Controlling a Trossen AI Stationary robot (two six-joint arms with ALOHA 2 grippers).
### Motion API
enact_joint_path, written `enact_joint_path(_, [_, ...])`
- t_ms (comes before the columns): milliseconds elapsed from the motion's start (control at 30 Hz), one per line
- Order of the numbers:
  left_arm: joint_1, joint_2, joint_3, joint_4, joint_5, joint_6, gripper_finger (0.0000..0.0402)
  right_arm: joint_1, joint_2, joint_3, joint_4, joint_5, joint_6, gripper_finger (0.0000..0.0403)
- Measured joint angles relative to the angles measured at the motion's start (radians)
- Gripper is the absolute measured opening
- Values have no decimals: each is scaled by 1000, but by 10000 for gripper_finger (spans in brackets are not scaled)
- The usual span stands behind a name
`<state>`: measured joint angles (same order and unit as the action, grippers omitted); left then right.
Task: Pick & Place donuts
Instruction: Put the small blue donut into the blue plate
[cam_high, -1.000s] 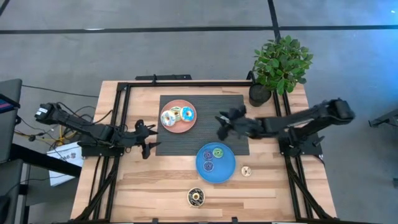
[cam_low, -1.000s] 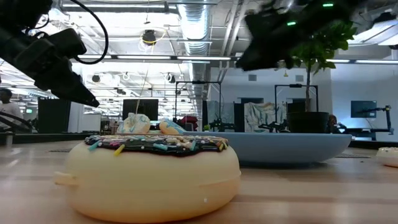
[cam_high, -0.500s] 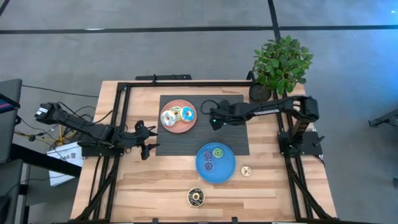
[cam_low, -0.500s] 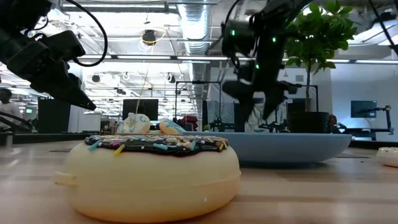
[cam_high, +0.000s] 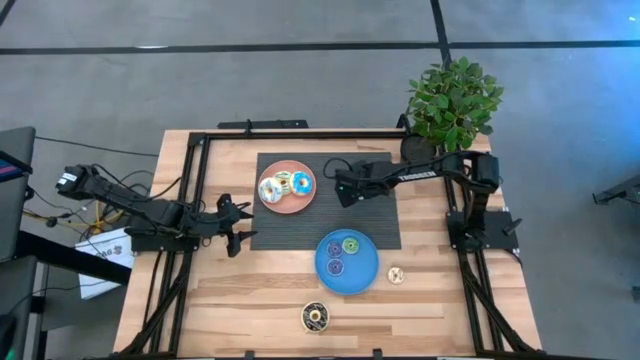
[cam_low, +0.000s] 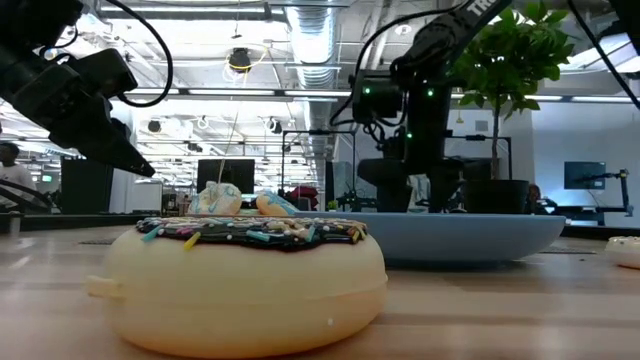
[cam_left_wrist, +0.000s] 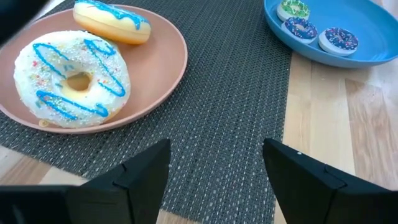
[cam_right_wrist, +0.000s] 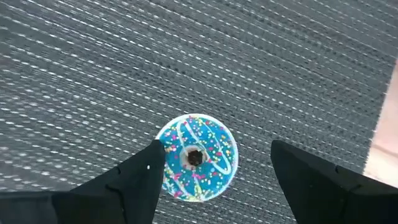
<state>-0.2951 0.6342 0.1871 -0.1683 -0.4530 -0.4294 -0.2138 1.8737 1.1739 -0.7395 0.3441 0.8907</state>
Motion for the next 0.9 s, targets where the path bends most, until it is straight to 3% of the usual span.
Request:
enact_joint_path(300, [0, 0, 0, -2, 0, -1, 249, -13, -6, -41, 80, -74, -9, 282])
enact_joint_path(900, [0, 0, 0, -2, 1, -1, 249, -9, -6, -42, 94, -32, -27, 280])
